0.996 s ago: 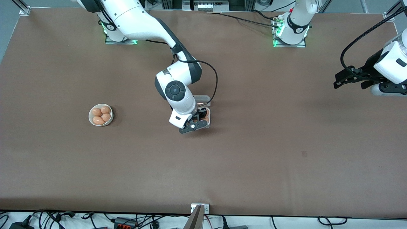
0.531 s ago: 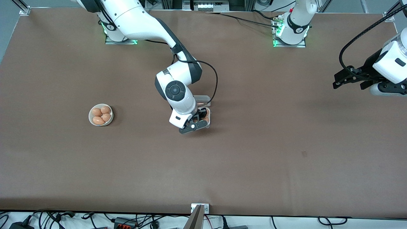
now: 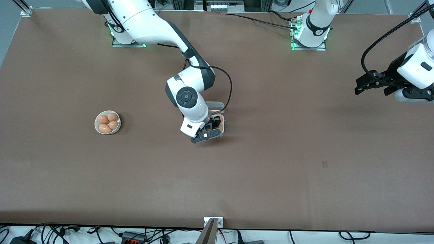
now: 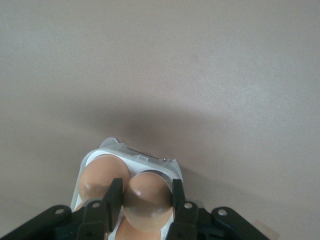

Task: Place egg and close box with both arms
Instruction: 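Withdraw the right gripper from the carton back toward the bowl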

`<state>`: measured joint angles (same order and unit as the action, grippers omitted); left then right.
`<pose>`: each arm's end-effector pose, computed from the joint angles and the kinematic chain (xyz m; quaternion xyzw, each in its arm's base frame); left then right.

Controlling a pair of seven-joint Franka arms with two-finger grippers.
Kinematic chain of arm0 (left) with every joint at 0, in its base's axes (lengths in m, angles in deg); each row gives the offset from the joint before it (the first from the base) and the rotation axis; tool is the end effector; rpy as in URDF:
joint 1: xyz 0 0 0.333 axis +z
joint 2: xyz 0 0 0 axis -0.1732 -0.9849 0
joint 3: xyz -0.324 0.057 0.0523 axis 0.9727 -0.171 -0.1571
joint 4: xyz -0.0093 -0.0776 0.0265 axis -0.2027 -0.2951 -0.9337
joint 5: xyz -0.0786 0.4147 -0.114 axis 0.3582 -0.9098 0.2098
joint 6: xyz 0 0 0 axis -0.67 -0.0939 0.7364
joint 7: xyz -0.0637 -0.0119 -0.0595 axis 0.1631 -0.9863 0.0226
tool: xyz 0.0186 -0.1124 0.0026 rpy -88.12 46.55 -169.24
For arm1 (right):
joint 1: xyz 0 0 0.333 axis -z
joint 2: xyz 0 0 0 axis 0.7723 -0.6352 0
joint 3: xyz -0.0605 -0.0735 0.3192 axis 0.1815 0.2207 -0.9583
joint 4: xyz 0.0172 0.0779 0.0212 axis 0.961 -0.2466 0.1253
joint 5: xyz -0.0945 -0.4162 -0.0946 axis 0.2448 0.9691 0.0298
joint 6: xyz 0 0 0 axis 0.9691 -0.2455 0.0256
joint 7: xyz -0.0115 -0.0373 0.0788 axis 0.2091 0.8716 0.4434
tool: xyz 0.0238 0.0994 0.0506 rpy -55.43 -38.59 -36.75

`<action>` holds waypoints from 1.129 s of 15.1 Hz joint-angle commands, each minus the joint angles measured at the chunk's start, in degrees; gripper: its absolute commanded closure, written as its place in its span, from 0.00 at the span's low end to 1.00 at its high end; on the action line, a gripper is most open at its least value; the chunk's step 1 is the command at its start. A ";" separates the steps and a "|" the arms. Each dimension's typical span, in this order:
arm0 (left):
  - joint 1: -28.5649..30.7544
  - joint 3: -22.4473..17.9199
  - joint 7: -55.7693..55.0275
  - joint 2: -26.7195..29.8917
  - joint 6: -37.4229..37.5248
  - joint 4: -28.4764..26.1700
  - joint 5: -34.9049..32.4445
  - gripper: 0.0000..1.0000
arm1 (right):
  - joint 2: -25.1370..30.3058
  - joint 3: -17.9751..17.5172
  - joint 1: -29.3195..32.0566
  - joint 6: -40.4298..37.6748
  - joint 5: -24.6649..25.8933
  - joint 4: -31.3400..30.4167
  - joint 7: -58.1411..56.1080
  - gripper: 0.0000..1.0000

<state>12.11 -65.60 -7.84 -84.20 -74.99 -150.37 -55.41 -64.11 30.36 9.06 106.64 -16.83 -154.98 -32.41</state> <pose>0.6183 -0.0394 0.6160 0.9996 0.0057 -0.0066 0.0284 0.6241 0.4954 0.2095 -0.9871 -0.1446 -0.0232 0.0652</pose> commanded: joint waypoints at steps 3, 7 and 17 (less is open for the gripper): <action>0.15 -0.03 -0.12 -0.63 0.35 1.54 0.44 0.00 | 0.30 1.00 -0.77 0.92 0.20 0.13 2.44 0.00; 0.15 -0.03 -0.21 -0.63 0.35 1.54 0.62 0.00 | 3.20 2.31 -0.33 -1.96 0.20 0.22 3.95 0.00; -0.02 -0.03 -0.21 -4.05 1.05 1.02 0.44 0.00 | 16.73 23.47 0.02 -28.07 -0.07 1.10 0.62 0.00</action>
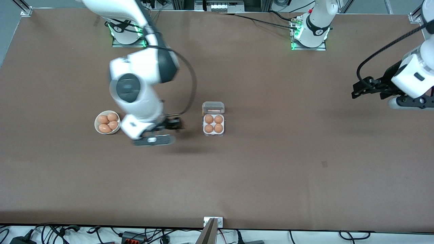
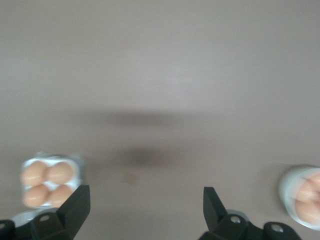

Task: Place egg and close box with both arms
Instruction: 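Withdraw the right gripper from the carton back toward the bowl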

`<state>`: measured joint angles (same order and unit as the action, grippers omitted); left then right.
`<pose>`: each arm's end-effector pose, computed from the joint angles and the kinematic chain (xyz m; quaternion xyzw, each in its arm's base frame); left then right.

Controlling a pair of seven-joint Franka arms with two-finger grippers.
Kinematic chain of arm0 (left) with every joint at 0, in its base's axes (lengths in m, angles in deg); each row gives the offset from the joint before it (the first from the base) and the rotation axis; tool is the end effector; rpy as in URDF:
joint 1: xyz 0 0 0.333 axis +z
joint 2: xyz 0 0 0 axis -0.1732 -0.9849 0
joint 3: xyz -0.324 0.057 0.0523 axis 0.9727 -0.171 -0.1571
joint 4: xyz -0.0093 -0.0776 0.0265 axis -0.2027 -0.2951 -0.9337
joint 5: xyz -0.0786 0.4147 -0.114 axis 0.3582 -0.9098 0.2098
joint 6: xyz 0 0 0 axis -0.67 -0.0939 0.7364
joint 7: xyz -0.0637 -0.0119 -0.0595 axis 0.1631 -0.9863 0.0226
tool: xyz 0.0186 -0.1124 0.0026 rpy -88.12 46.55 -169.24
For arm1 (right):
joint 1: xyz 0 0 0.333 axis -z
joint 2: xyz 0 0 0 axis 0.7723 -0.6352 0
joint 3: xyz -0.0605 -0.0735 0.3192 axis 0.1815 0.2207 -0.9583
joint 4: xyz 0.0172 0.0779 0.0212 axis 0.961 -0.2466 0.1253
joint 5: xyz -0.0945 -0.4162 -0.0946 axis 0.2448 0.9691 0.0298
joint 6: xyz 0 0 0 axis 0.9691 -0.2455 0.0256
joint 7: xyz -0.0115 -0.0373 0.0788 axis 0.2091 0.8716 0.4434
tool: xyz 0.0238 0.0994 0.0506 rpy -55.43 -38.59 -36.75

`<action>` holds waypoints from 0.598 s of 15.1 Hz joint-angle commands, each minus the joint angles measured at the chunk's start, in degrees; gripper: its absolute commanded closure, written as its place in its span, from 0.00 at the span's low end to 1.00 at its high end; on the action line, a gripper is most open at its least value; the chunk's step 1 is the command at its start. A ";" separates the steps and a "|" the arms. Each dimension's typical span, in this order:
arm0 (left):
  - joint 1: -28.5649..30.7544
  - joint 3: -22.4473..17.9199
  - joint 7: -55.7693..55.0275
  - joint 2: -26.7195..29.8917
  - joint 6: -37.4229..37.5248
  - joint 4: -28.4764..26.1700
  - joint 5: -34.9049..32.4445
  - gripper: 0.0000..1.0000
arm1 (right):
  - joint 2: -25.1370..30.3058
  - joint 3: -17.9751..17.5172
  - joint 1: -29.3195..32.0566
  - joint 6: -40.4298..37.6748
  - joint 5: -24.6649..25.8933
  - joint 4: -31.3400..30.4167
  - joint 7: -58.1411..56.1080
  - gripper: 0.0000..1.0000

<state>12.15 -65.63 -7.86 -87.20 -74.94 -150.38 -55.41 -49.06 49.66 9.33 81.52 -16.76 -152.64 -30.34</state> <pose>0.6322 -0.0382 0.5832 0.9990 0.0072 -0.0332 0.0291 0.6994 0.3063 0.4209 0.9998 0.0061 0.0080 0.0143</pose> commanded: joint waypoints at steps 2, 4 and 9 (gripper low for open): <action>0.11 0.00 0.60 -1.06 1.88 0.85 0.27 0.00 | 2.74 8.75 -0.16 -4.79 -0.66 -1.16 -5.57 0.00; 0.03 0.00 -0.18 -1.14 2.24 0.94 0.27 0.47 | 3.98 10.61 0.80 -5.33 -0.66 -0.90 -7.34 0.00; -0.50 0.27 -0.89 -1.14 2.32 1.55 -0.09 1.00 | 5.47 10.79 5.02 -5.42 -0.57 -0.89 -7.96 0.00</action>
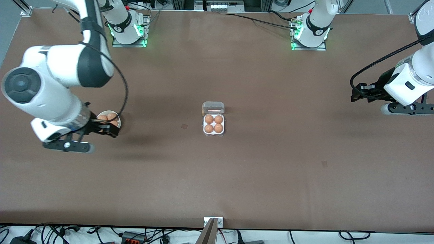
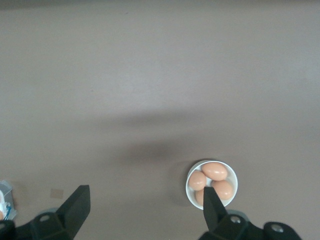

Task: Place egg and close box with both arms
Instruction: 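Withdraw the right gripper from the carton back toward the bowl, then return the right arm to rest while the left gripper reaches the lid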

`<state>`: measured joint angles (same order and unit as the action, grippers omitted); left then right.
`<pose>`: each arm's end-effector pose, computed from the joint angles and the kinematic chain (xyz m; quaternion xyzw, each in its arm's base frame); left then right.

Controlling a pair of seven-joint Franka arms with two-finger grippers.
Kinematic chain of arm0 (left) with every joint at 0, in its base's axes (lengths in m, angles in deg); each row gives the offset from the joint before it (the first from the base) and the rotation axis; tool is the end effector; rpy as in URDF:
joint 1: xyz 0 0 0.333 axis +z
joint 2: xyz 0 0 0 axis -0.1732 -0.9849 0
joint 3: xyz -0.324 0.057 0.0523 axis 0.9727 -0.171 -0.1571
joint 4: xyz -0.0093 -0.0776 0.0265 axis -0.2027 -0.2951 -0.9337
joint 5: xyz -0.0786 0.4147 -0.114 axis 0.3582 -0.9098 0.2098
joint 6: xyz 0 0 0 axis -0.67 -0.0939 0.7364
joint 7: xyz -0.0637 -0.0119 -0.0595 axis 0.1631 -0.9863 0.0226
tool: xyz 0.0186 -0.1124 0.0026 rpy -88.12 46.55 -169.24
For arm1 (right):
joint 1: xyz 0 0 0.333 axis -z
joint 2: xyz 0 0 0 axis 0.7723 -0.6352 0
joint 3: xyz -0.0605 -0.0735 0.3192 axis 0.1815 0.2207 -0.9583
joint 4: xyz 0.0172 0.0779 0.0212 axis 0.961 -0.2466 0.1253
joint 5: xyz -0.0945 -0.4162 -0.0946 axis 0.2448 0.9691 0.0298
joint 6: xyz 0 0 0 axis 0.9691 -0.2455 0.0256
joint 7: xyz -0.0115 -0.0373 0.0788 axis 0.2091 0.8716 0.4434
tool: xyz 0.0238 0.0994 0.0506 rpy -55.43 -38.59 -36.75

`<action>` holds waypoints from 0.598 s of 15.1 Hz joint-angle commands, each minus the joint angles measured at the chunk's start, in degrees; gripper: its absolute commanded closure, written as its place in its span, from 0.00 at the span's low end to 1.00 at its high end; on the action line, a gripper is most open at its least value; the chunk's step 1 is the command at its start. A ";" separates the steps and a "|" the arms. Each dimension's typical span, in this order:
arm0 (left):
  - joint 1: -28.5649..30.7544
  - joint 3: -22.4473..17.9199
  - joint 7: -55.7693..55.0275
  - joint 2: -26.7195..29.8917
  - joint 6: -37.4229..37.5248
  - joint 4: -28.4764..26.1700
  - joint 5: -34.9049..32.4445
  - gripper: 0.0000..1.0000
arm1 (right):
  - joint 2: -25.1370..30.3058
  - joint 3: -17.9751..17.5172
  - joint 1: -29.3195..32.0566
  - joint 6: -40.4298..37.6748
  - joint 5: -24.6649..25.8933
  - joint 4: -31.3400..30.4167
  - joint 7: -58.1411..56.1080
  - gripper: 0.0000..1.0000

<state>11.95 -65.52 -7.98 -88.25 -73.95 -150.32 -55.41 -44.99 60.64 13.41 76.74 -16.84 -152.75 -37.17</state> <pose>0.6344 -0.0413 0.5708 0.9983 0.0055 -0.0506 0.0289 0.7285 0.1379 0.4891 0.9975 -0.0555 0.0199 0.0392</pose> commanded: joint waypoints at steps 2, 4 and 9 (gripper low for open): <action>-0.39 1.38 -1.03 -0.01 1.95 1.50 -0.09 1.00 | 1.76 -0.80 2.07 -0.73 -0.57 -0.69 -1.40 0.00; -0.39 3.23 -2.70 -0.01 2.04 1.59 -0.09 1.00 | 2.89 -4.91 6.89 -0.29 -0.40 -0.69 -1.57 0.00; -0.48 12.71 -5.15 -0.27 2.65 1.50 0.62 1.00 | 8.16 -23.45 26.04 -0.82 5.03 -0.69 -2.36 0.00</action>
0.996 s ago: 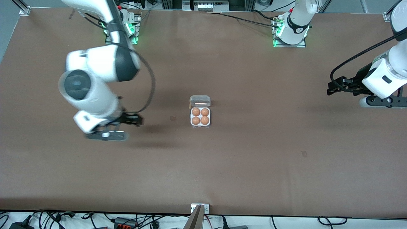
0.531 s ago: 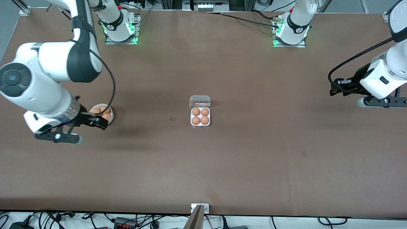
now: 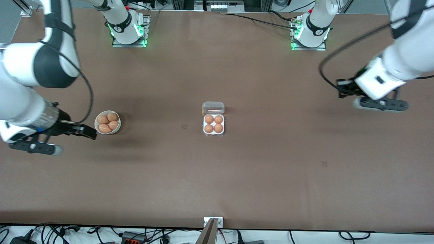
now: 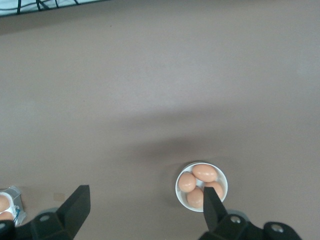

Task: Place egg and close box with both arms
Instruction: 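Return the right arm to rest while the left gripper reaches the lid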

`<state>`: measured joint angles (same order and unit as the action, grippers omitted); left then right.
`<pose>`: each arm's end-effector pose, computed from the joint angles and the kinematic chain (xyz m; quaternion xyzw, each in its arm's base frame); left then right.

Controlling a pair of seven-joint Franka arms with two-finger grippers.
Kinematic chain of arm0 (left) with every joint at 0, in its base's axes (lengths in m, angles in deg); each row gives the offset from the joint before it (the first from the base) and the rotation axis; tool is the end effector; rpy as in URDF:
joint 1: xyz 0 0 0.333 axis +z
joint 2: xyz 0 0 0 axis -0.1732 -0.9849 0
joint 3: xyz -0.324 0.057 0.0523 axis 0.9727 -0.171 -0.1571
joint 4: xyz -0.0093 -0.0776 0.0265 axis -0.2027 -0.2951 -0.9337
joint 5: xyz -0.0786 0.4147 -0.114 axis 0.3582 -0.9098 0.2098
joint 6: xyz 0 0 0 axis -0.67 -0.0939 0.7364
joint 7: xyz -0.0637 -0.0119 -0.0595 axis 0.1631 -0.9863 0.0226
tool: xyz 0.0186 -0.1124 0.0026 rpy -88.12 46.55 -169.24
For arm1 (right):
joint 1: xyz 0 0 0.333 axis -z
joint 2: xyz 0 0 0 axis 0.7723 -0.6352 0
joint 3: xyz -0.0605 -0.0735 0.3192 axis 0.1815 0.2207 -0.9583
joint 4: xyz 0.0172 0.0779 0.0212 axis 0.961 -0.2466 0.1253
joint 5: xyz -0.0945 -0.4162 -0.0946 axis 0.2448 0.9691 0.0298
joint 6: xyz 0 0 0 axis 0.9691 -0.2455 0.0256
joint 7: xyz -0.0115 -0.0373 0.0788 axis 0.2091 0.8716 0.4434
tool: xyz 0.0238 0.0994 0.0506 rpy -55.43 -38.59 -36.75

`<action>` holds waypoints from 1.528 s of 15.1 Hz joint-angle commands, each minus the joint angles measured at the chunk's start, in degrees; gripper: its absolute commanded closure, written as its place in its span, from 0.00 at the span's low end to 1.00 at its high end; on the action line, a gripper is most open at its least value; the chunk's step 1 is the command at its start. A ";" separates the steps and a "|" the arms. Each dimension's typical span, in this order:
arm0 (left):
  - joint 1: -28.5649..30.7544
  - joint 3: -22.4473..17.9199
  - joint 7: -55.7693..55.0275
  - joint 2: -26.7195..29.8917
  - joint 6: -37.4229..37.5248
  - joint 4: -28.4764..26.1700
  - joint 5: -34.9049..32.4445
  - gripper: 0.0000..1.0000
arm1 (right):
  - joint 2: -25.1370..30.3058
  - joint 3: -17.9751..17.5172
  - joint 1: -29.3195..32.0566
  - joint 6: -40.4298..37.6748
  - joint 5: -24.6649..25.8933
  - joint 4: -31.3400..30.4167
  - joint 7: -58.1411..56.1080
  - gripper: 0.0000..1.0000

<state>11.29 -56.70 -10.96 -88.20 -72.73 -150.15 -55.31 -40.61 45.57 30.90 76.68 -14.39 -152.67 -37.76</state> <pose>0.6168 -0.1396 0.5734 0.9962 -0.0514 -0.0622 0.0322 0.7335 0.0605 0.5121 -0.9963 0.0822 -0.0227 0.0083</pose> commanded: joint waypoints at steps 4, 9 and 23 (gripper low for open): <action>0.09 13.29 -6.93 -4.61 0.99 1.33 1.21 0.99 | 6.43 -13.24 15.87 -3.47 5.76 -0.78 -7.73 0.00; -6.91 16.48 -16.40 -10.85 -7.95 0.98 5.00 1.00 | 8.45 -16.41 19.75 -6.38 5.94 -0.87 -9.50 0.00; -24.94 15.25 -29.43 -29.93 -24.49 1.33 -3.96 1.00 | 23.22 -16.50 18.79 -1.19 9.19 -22.14 -10.47 0.00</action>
<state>-11.48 -40.58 -38.17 -116.69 -96.49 -150.39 -57.29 -20.47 29.75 49.56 73.97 -6.27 -171.27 -47.65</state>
